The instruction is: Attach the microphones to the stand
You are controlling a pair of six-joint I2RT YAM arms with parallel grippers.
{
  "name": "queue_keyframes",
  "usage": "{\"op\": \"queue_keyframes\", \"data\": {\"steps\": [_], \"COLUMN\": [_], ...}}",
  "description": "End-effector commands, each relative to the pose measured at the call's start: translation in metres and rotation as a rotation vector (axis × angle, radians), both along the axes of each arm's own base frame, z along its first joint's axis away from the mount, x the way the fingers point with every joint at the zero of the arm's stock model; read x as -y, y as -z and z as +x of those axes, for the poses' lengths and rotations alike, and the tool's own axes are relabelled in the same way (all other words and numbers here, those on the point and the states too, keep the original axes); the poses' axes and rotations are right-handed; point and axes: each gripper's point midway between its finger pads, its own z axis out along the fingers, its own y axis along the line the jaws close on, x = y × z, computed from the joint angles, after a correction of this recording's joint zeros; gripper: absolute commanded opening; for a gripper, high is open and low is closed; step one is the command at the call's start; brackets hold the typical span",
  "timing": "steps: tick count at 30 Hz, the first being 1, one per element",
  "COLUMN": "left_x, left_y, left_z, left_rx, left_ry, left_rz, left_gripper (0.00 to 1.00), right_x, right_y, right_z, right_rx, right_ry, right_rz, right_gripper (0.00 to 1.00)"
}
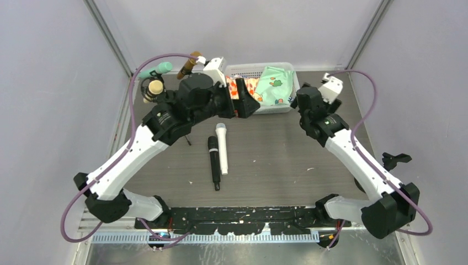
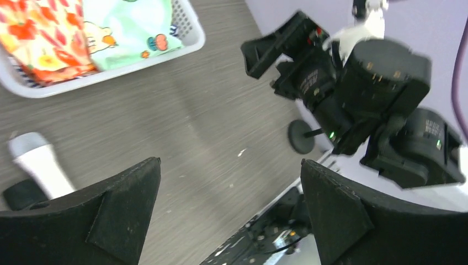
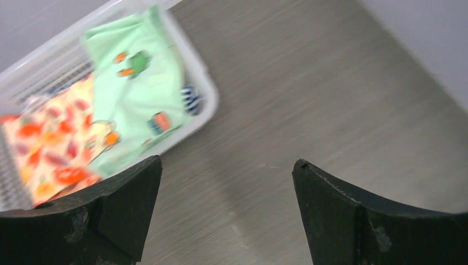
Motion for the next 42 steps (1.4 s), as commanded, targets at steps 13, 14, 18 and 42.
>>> {"op": "queue_keyframes", "data": {"steps": [13,14,18,42], "left_x": [0.039,0.037,0.034,0.025], "left_y": [-0.049,-0.049,-0.052,-0.050], "left_z": [-0.014,-0.014,-0.014,-0.016], "left_rx": [-0.076,-0.068,-0.044,-0.013], "left_ry": [0.034,0.029,0.027,0.020], "left_rz": [-0.202,-0.202,-0.208,-0.184], "left_gripper": [1.00,1.00,1.00,1.00], "right_x": [0.200,0.203,0.210,0.207], "right_y": [-0.109,-0.112,-0.114,-0.075], "right_z": [-0.178,-0.185,-0.199,-0.195], "right_rx": [0.237,0.246,0.244,0.177], "right_ry": [0.929,0.945,0.978,0.971], "right_rz": [-0.222,-0.230,-0.250,-0.247], "right_gripper": [0.98,0.98,0.98,0.98]}}
